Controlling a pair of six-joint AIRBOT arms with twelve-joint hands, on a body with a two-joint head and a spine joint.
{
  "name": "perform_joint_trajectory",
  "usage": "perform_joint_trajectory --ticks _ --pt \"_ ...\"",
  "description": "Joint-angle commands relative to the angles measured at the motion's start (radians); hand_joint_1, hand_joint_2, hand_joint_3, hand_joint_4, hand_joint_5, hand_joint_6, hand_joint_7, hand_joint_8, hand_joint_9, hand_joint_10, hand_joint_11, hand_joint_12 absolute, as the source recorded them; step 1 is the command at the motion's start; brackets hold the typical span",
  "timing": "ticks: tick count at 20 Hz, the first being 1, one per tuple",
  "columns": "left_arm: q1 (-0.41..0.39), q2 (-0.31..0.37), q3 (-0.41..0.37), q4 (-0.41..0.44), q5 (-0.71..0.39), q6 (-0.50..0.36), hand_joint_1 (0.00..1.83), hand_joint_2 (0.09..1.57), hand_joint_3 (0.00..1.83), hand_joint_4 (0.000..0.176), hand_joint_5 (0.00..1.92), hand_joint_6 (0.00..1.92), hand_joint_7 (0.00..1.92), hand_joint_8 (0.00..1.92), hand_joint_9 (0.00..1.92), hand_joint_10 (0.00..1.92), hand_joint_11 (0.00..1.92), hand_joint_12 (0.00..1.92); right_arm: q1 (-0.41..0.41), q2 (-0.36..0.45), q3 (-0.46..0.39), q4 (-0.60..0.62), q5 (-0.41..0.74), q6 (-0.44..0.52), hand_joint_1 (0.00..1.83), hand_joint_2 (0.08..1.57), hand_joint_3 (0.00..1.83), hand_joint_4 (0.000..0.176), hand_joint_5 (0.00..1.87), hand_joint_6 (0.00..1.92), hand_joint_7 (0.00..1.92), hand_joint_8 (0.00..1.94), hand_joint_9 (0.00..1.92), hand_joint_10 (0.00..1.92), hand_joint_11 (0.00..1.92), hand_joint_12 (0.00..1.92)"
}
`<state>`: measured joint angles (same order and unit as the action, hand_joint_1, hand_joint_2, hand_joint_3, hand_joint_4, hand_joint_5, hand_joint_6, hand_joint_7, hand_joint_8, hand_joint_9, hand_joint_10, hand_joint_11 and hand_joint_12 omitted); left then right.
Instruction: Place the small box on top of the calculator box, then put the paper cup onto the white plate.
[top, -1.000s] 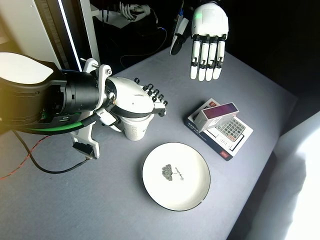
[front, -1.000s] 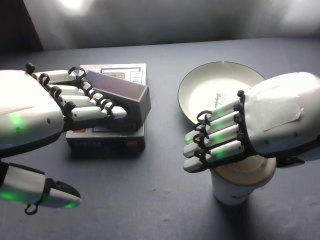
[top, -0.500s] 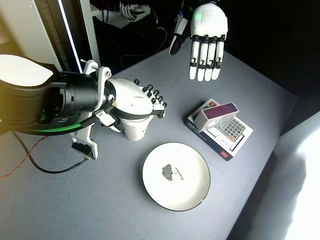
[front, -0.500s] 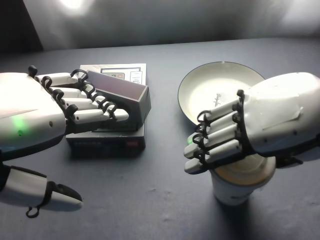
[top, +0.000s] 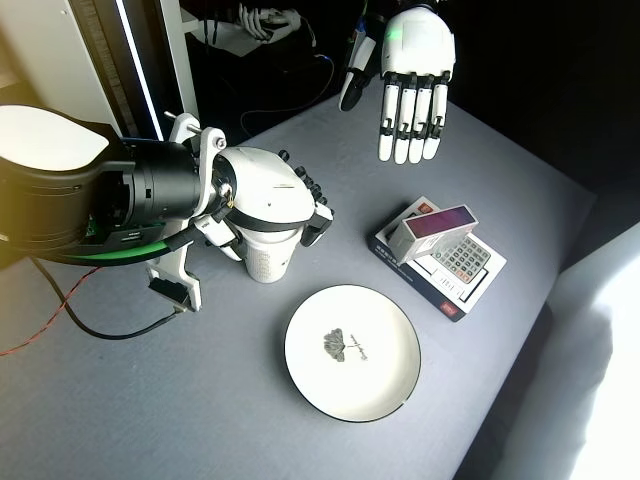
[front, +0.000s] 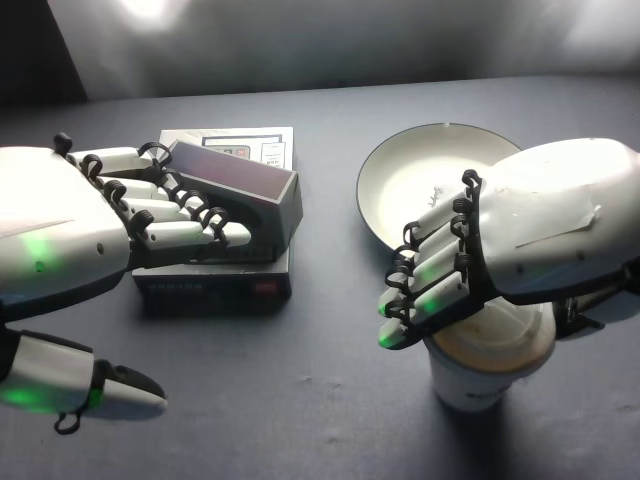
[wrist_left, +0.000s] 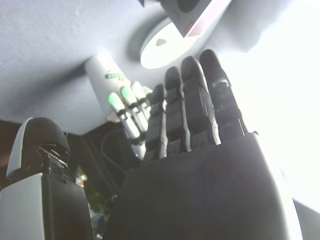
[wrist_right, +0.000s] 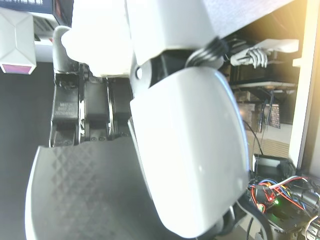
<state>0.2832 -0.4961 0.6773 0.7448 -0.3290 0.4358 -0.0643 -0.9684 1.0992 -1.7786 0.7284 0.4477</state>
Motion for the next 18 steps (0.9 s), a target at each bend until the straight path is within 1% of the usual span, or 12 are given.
perform_joint_trajectory --ticks 1,3,4,6,7,9,10,12,13,15,16,18 --pt "-0.014 0.009 -0.002 -0.017 -0.073 -0.002 0.41 1.09 0.01 0.000 0.20 0.01 0.30 0.01 0.29 0.01 0.00 0.71 0.015 0.012 0.002 0.035 0.004 0.000 1.54 1.12 0.00 0.000 0.92 0.87 0.98 0.68 0.75 1.13 0.82 1.55" --pt "-0.015 0.008 -0.002 -0.018 -0.071 -0.002 0.41 1.09 0.01 0.000 0.20 0.01 0.30 0.01 0.29 0.01 0.00 0.71 0.042 0.012 0.002 0.070 -0.001 0.001 1.54 1.12 0.00 0.000 0.92 0.87 0.98 0.68 0.75 1.13 0.82 1.55" --pt "-0.016 0.008 -0.002 -0.019 -0.071 -0.002 0.40 1.11 0.01 0.000 0.19 0.00 0.30 0.00 0.29 0.01 0.00 0.69 0.057 0.012 0.002 0.083 -0.001 0.002 1.50 1.11 0.00 0.000 0.91 1.06 0.97 0.82 0.84 1.07 0.87 1.49" --pt "-0.016 0.008 -0.002 -0.019 -0.070 -0.002 0.40 1.11 0.00 0.000 0.21 0.01 0.31 0.01 0.31 0.01 0.00 0.71 0.098 0.011 0.002 0.086 0.000 0.005 1.49 1.12 0.00 0.000 0.91 1.08 0.95 0.88 0.84 1.09 0.86 1.51" --pt "-0.016 0.008 -0.002 -0.019 -0.070 -0.002 0.42 1.10 0.00 0.000 0.24 0.01 0.34 0.01 0.33 0.01 0.00 0.77 0.116 0.011 0.002 0.086 0.000 0.007 1.49 1.11 0.00 0.000 0.92 1.08 0.95 0.87 0.85 1.08 0.87 1.51" --pt "-0.016 0.008 -0.001 -0.019 -0.068 -0.002 0.37 1.13 0.01 0.000 0.19 0.00 0.29 0.00 0.28 0.00 0.00 0.67 0.136 0.010 0.004 0.087 0.000 0.008 1.48 1.13 0.00 0.000 0.90 1.10 0.92 0.91 0.80 1.15 0.83 1.55" --pt "-0.018 0.008 0.000 -0.019 -0.067 -0.002 0.38 1.14 0.00 0.000 0.19 0.00 0.29 0.00 0.29 0.00 0.00 0.64 0.134 0.011 0.005 0.086 -0.008 0.009 1.48 1.12 0.00 0.000 0.91 1.08 0.95 0.89 0.83 1.10 0.83 1.55" --pt "-0.019 0.008 0.000 -0.019 -0.067 -0.001 0.37 1.14 0.00 0.000 0.21 0.00 0.30 0.00 0.30 0.00 0.00 0.69 0.138 0.011 0.006 0.094 -0.033 0.009 1.48 1.13 0.00 0.000 0.88 1.11 0.95 0.91 0.79 1.15 0.82 1.58" --pt "-0.020 0.007 0.000 -0.018 -0.067 -0.001 0.38 1.14 0.00 0.000 0.20 0.00 0.30 0.00 0.29 0.00 0.00 0.69 0.145 0.010 0.007 0.105 -0.063 0.000 1.48 1.12 0.00 0.000 0.90 1.09 0.97 0.86 0.80 1.14 0.83 1.56" --pt "-0.021 0.007 0.000 -0.017 -0.064 -0.001 0.40 1.13 0.00 0.000 0.22 0.01 0.31 0.01 0.31 0.01 0.00 0.73 0.146 0.008 0.015 0.162 -0.095 -0.060 1.48 1.12 0.00 0.000 0.91 1.09 0.96 0.87 0.81 1.13 0.83 1.56" --pt "-0.021 0.007 0.001 -0.017 -0.064 -0.001 0.41 1.13 0.00 0.000 0.23 0.01 0.33 0.01 0.32 0.01 0.00 0.77 0.147 -0.004 0.037 0.186 -0.101 -0.069 1.49 1.12 0.00 0.000 0.90 1.06 0.98 0.92 0.82 1.09 0.83 1.56" --pt "-0.021 0.007 0.003 -0.016 -0.064 -0.001 0.40 1.13 0.00 0.000 0.22 0.00 0.32 0.00 0.31 0.01 0.00 0.72 0.148 -0.033 0.089 0.204 -0.118 -0.072 1.48 1.12 0.00 0.000 0.89 1.08 0.96 0.92 0.83 1.09 0.84 1.55"
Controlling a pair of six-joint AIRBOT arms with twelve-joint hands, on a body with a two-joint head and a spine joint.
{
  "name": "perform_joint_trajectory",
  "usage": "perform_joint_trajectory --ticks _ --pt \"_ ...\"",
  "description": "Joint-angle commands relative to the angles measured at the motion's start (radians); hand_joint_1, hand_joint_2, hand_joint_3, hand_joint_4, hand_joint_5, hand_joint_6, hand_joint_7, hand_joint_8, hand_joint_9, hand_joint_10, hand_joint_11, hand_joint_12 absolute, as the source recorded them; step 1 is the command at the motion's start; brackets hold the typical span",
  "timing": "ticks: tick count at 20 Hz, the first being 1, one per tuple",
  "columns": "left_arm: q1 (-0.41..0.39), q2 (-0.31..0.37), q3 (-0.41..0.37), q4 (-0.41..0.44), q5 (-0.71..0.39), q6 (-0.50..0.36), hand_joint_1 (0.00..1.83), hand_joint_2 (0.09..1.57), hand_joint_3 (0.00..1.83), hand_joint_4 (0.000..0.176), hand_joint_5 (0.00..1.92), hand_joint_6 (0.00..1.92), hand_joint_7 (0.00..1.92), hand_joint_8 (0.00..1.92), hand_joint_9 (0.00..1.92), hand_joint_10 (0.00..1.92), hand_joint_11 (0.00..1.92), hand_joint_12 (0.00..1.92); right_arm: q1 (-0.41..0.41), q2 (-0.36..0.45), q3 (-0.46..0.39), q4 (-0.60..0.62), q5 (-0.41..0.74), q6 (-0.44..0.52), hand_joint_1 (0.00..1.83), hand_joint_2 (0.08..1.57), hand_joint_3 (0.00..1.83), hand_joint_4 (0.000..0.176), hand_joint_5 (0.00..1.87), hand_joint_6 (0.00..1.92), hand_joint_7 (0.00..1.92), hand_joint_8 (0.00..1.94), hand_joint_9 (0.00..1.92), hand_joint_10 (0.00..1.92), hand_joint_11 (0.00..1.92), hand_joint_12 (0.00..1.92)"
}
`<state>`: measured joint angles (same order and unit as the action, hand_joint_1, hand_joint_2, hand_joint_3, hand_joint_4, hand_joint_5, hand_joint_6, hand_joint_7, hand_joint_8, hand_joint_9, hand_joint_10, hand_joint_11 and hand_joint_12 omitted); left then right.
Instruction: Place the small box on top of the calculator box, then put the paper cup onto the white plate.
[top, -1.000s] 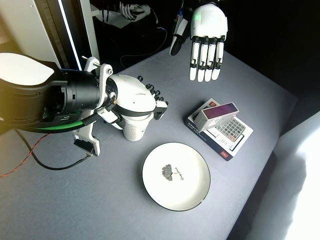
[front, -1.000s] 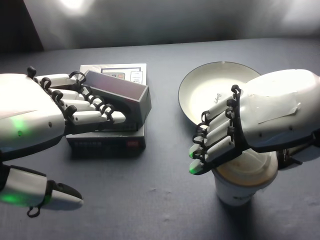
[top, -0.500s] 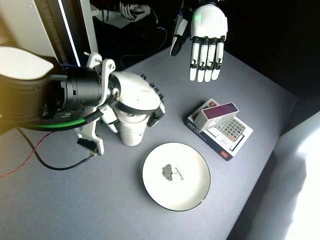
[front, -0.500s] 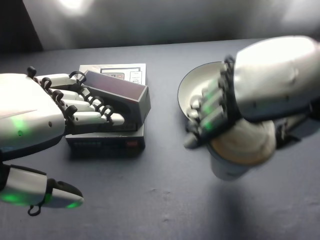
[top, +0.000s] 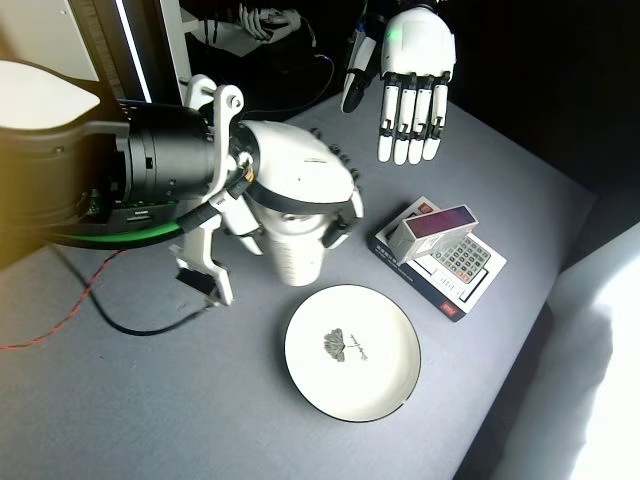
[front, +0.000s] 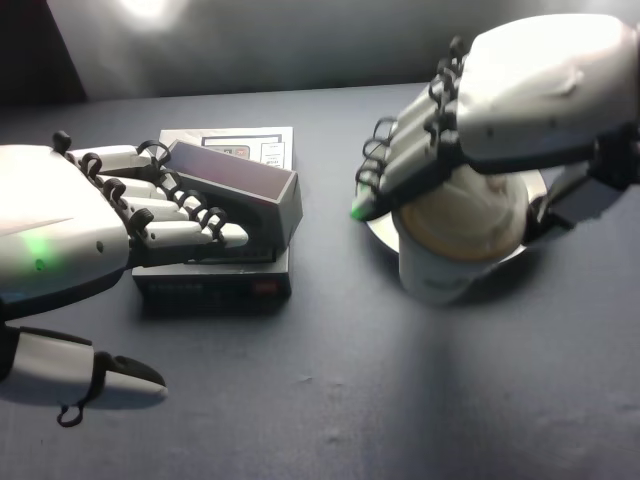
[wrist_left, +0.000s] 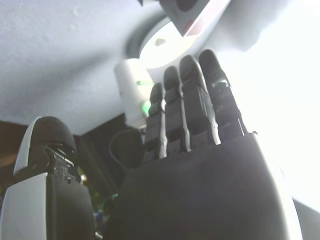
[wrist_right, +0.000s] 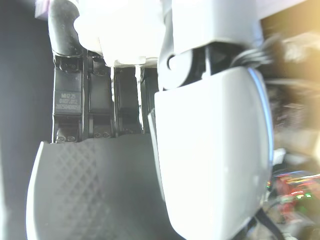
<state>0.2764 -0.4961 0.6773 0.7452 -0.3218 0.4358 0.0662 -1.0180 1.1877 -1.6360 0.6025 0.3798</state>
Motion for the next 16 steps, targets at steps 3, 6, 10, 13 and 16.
perform_joint_trajectory --ticks 3,6,10,13,16 --pt "-0.014 0.006 0.005 -0.016 -0.071 -0.001 0.43 1.12 0.00 0.000 0.23 0.00 0.32 0.00 0.31 0.00 0.00 0.71 0.033 -0.013 0.060 0.062 0.017 -0.003 1.48 1.13 0.00 0.000 0.90 1.10 0.97 0.89 0.79 1.13 0.78 1.60" --pt "-0.014 0.006 0.007 -0.015 -0.071 -0.001 0.39 1.12 0.00 0.000 0.23 0.00 0.33 0.00 0.32 0.00 0.00 0.76 0.053 -0.064 0.147 0.062 0.039 0.018 1.48 1.13 0.00 0.000 0.91 1.08 0.99 0.89 0.76 1.14 0.81 1.58" --pt "-0.013 0.006 0.008 -0.014 -0.071 -0.001 0.40 1.13 0.00 0.000 0.22 0.00 0.32 0.00 0.31 0.00 0.00 0.71 0.070 -0.130 0.255 0.033 0.074 0.077 1.48 1.12 0.00 0.000 0.89 1.06 1.00 0.85 0.82 1.12 0.84 1.57" --pt "-0.013 0.006 0.011 -0.012 -0.071 -0.001 0.38 1.14 0.00 0.000 0.21 0.00 0.30 0.00 0.31 0.00 0.00 0.72 0.068 -0.159 0.299 -0.013 0.079 0.116 1.49 1.11 0.00 0.000 0.91 1.04 1.00 0.84 0.86 1.07 0.86 1.53" --pt "-0.013 0.006 0.011 -0.012 -0.071 -0.001 0.38 1.13 0.00 0.000 0.19 0.00 0.28 0.01 0.28 0.00 0.00 0.66 0.059 -0.192 0.345 -0.049 0.062 0.167 1.48 1.13 0.00 0.000 0.90 1.10 0.97 0.88 0.79 1.13 0.83 1.56"
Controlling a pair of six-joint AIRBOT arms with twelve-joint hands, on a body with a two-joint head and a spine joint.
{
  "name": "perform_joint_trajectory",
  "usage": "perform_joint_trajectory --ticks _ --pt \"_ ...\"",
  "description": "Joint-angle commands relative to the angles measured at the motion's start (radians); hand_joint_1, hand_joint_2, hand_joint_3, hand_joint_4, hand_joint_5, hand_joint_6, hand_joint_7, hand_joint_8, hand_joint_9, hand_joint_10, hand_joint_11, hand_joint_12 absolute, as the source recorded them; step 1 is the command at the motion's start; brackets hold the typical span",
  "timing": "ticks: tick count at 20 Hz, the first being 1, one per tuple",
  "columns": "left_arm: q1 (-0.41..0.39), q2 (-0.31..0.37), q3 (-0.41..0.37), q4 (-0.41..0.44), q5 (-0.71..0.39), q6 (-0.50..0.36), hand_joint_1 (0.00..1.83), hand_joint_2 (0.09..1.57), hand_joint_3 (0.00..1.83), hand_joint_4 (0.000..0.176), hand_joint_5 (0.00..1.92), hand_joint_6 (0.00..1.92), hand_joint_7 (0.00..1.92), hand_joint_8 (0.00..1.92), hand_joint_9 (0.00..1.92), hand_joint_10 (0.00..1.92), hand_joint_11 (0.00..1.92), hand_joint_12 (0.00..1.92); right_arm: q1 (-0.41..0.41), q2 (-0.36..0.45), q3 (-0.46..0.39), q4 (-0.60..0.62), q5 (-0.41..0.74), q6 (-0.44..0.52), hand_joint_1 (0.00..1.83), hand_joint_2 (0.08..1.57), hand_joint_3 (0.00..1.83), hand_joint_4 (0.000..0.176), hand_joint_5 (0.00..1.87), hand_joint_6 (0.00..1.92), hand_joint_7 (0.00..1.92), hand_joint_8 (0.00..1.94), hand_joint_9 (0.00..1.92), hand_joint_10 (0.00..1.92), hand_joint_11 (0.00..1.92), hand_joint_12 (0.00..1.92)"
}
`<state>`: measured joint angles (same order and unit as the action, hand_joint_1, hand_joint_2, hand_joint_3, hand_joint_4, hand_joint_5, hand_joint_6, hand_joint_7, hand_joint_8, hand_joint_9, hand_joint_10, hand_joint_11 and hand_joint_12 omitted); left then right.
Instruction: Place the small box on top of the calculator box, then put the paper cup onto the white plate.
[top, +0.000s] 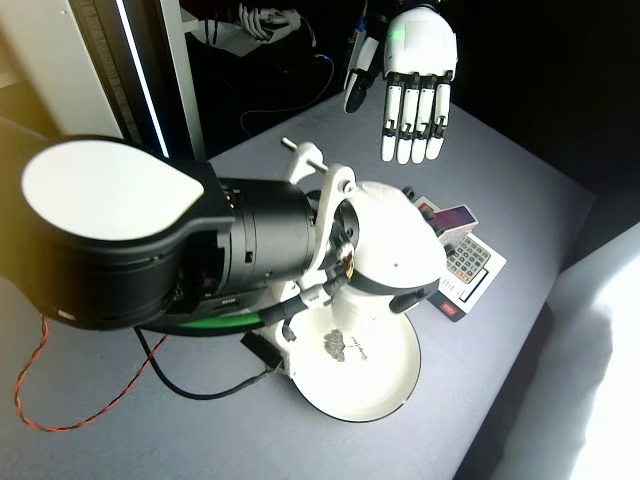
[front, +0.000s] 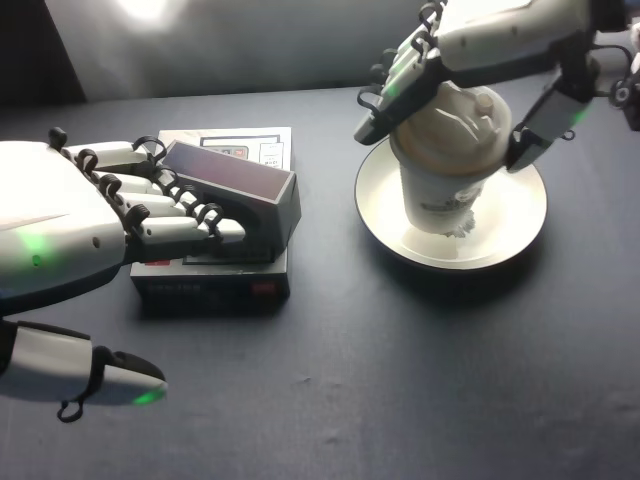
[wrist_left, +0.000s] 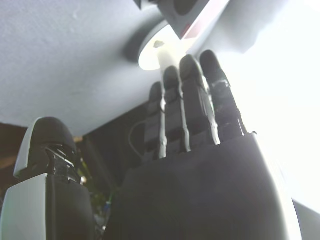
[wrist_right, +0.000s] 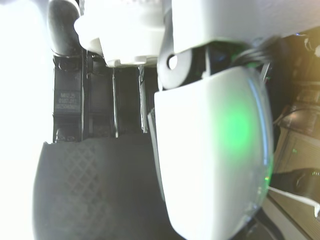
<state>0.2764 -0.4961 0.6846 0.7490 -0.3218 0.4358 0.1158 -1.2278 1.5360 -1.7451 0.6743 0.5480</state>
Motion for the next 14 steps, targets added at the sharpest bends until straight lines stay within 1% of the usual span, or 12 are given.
perform_joint_trajectory --ticks 1,2,4,5,6,7,8,9,11,12,14 --pt "-0.013 0.006 0.004 -0.016 -0.071 -0.001 0.38 1.13 0.00 0.000 0.19 0.00 0.28 0.01 0.28 0.00 0.00 0.66 0.008 -0.002 0.031 0.053 -0.013 0.034 1.48 1.13 0.00 0.000 0.90 1.10 0.97 0.88 0.79 1.13 0.83 1.56" --pt "-0.013 0.006 0.004 -0.016 -0.071 -0.001 0.37 1.12 0.00 0.000 0.20 0.00 0.30 0.01 0.30 0.01 0.00 0.72 0.008 -0.009 0.044 0.053 -0.013 0.045 1.48 1.13 0.00 0.000 0.89 1.09 0.98 0.90 0.78 1.12 0.82 1.57" --pt "-0.013 0.006 0.004 -0.016 -0.071 -0.001 0.42 1.13 0.00 0.000 0.21 0.01 0.31 0.01 0.31 0.01 0.00 0.74 0.006 -0.031 0.081 0.046 -0.013 0.065 1.48 1.13 0.00 0.000 0.89 1.11 0.97 0.91 0.77 1.14 0.80 1.58" --pt "-0.013 0.006 0.004 -0.016 -0.071 -0.001 0.42 1.13 0.00 0.000 0.21 0.01 0.31 0.01 0.31 0.01 0.00 0.74 0.004 -0.045 0.107 0.039 -0.011 0.095 1.48 1.13 0.00 0.000 0.89 1.11 0.97 0.91 0.77 1.14 0.80 1.58" --pt "-0.013 0.006 0.004 -0.016 -0.071 -0.001 0.41 1.13 0.00 0.000 0.23 0.01 0.32 0.01 0.33 0.01 0.00 0.78 0.003 -0.055 0.124 0.039 -0.011 0.113 1.49 1.12 0.00 0.000 0.90 1.07 1.00 0.88 0.80 1.10 0.83 1.56" --pt "-0.013 0.006 0.004 -0.016 -0.071 -0.001 0.41 1.13 0.00 0.000 0.23 0.01 0.32 0.01 0.33 0.01 0.00 0.78 0.000 -0.064 0.139 0.039 -0.012 0.122 1.49 1.12 0.00 0.000 0.90 1.07 1.00 0.88 0.80 1.10 0.83 1.56" --pt "-0.013 0.006 0.003 -0.016 -0.071 -0.001 0.41 1.13 0.00 0.000 0.22 0.00 0.32 0.01 0.32 0.00 0.00 0.75 -0.003 -0.069 0.147 0.039 -0.012 0.125 1.48 1.13 0.00 0.000 0.86 1.14 0.97 0.94 0.76 1.14 0.82 1.57" --pt "-0.013 0.006 0.003 -0.016 -0.071 -0.001 0.40 1.14 0.00 0.000 0.21 0.00 0.30 0.00 0.29 0.00 0.00 0.70 -0.007 -0.071 0.151 0.039 -0.013 0.125 1.48 1.13 0.00 0.000 0.87 1.13 0.97 0.94 0.77 1.13 0.83 1.56" --pt "-0.013 0.006 0.002 -0.016 -0.071 -0.001 0.37 1.15 0.00 0.000 0.20 0.00 0.29 0.00 0.28 0.00 0.00 0.68 -0.018 -0.071 0.151 0.039 -0.020 0.124 1.48 1.13 0.00 0.000 0.89 1.10 0.97 0.91 0.78 1.13 0.83 1.56" --pt "-0.013 0.006 0.002 -0.016 -0.071 -0.001 0.39 1.14 0.00 0.000 0.20 0.00 0.29 0.00 0.29 0.00 0.00 0.66 -0.024 -0.071 0.152 0.039 -0.021 0.124 1.48 1.14 0.00 0.000 0.89 1.14 0.93 0.93 0.75 1.17 0.80 1.59" --pt "-0.013 0.006 0.002 -0.015 -0.071 -0.001 0.39 1.14 0.00 0.000 0.20 0.00 0.29 0.00 0.28 0.00 0.00 0.67 -0.038 -0.070 0.154 0.050 -0.022 0.124 1.48 1.15 0.00 0.000 0.86 1.17 0.91 0.93 0.75 1.20 0.79 1.60"
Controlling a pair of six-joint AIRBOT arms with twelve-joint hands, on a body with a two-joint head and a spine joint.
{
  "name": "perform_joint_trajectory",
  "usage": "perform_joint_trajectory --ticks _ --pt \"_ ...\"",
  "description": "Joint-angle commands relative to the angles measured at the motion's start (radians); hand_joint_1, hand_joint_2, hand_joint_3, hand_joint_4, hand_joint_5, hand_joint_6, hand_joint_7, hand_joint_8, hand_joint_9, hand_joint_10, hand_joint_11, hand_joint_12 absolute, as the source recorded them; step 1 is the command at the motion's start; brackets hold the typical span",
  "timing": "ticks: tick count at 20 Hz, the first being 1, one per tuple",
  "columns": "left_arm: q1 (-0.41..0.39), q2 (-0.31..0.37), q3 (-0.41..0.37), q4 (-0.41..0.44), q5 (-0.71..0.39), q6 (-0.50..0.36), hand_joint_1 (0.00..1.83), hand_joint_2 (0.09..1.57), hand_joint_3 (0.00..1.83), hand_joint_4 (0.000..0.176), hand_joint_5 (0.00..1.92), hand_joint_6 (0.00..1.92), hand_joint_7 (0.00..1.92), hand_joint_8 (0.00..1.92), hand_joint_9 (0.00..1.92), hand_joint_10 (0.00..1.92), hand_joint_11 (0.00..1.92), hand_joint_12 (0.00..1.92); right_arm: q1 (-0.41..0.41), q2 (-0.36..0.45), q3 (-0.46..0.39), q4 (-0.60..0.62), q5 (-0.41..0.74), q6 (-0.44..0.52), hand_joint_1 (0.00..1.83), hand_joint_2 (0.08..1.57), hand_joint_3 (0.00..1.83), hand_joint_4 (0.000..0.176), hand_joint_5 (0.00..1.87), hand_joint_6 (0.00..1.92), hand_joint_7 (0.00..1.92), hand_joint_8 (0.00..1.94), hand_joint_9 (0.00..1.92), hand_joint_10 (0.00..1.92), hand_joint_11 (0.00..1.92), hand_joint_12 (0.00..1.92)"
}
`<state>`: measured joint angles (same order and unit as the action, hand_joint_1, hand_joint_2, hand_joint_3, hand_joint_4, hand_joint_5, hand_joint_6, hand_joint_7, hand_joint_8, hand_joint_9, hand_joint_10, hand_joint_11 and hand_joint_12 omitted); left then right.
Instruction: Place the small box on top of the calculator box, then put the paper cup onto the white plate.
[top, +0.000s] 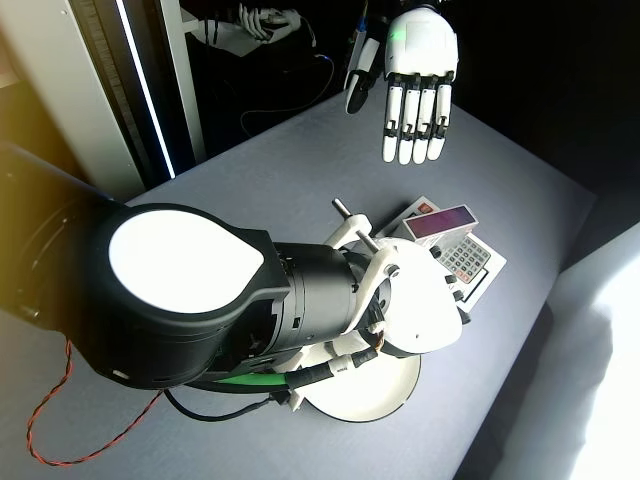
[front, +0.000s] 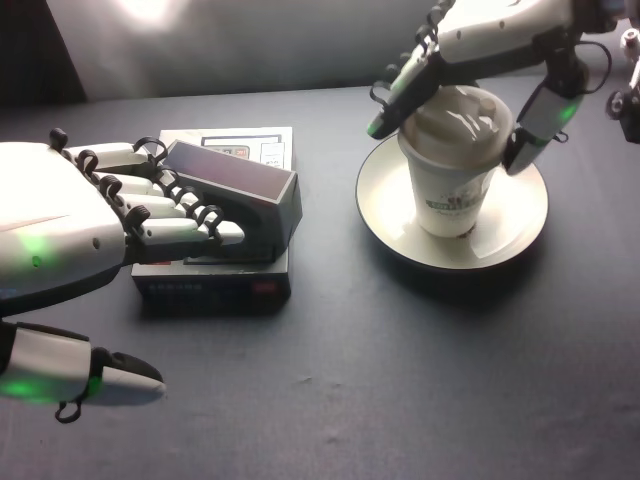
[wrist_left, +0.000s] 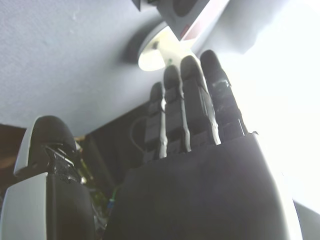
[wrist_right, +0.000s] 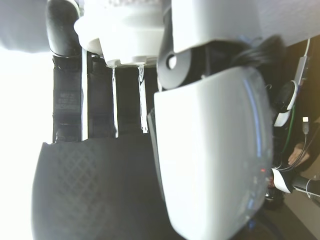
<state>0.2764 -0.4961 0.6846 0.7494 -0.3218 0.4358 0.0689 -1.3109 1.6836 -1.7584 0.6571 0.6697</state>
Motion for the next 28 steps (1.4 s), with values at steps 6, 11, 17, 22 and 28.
perform_joint_trajectory --ticks 6,11,17,22,28 --pt "-0.013 0.006 0.001 -0.016 -0.071 -0.001 0.38 1.13 0.00 0.000 0.20 0.00 0.30 0.00 0.29 0.00 0.00 0.68 -0.010 0.017 0.008 0.125 -0.005 -0.038 1.48 1.13 0.00 0.000 0.88 1.13 0.97 0.88 0.79 1.13 0.83 1.55" --pt "-0.013 0.006 0.001 -0.016 -0.070 -0.001 0.35 1.15 0.00 0.000 0.17 0.00 0.27 0.00 0.27 0.00 0.00 0.62 -0.006 0.020 0.008 0.149 0.007 -0.067 1.48 1.14 0.00 0.000 0.89 1.13 0.94 0.92 0.77 1.16 0.81 1.57" --pt "-0.013 0.006 0.000 -0.016 -0.069 -0.001 0.37 1.15 0.00 0.000 0.19 0.00 0.28 0.00 0.28 0.01 0.00 0.63 -0.004 0.021 0.009 0.203 0.007 -0.130 1.48 1.14 0.00 0.000 0.88 1.13 0.93 0.93 0.76 1.19 0.80 1.57" --pt "-0.013 0.006 0.000 -0.015 -0.068 -0.001 0.39 1.14 0.00 0.000 0.23 0.01 0.32 0.01 0.32 0.01 0.00 0.74 -0.027 0.027 0.009 0.221 0.007 -0.131 1.42 1.01 0.00 0.000 0.73 0.30 0.80 0.21 0.74 0.25 0.47 1.10" --pt "-0.013 0.006 -0.001 -0.015 -0.066 -0.001 0.38 1.14 0.00 0.000 0.20 0.00 0.29 0.00 0.29 0.00 0.00 0.70 -0.032 0.038 0.008 0.229 0.017 -0.133 1.26 0.93 0.00 0.000 0.61 0.00 0.70 0.00 0.65 0.02 0.21 1.17"
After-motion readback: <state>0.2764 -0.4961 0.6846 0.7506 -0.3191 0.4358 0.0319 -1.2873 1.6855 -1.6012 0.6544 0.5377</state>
